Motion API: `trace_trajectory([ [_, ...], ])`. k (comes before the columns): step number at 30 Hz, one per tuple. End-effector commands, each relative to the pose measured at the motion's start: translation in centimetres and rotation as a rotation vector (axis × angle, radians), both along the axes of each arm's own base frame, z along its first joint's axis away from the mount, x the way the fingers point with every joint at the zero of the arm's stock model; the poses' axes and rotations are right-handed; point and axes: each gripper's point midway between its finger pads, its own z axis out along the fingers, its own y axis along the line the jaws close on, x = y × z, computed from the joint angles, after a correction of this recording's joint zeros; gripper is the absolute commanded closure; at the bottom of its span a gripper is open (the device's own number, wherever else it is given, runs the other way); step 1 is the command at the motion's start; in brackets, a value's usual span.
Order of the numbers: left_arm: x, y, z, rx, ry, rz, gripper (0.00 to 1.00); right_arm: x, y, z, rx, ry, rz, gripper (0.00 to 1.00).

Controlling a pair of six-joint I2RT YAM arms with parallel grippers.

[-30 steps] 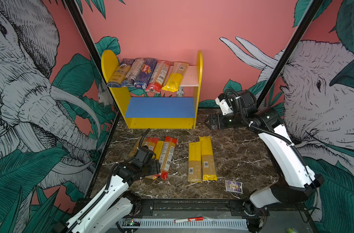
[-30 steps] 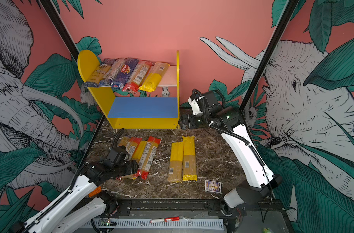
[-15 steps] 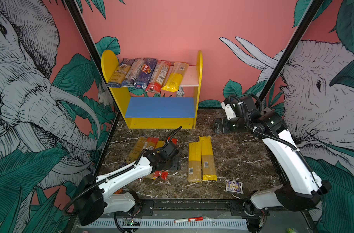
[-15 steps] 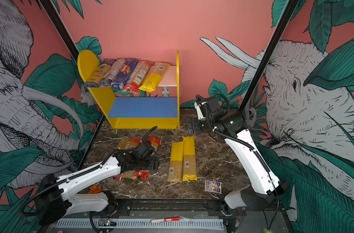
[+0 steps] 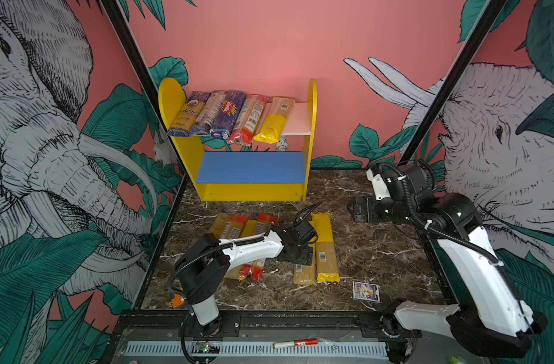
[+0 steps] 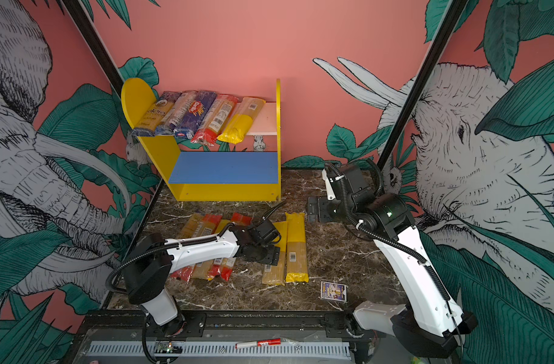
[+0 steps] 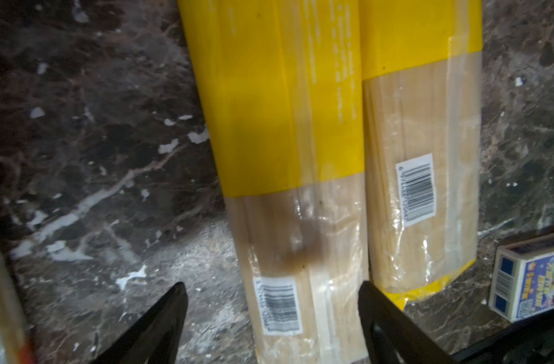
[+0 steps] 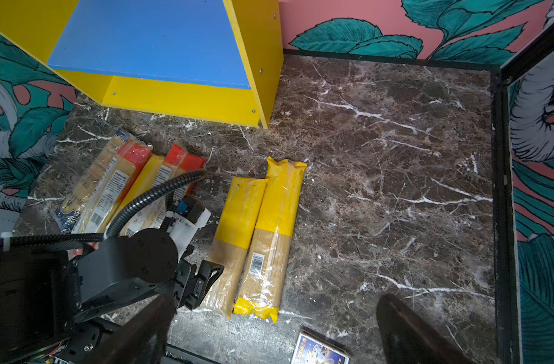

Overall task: Arrange pasta packages on shelves
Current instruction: Rotate the pasta bag at the center of the table.

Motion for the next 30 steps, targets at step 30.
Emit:
trace_trajectory([
  [30,0.1,8.0,-2.5,0.209,0.057,0.066,0.20,1.0,-0.8,-0.5,0.019,0.020,-0.009,0.01],
])
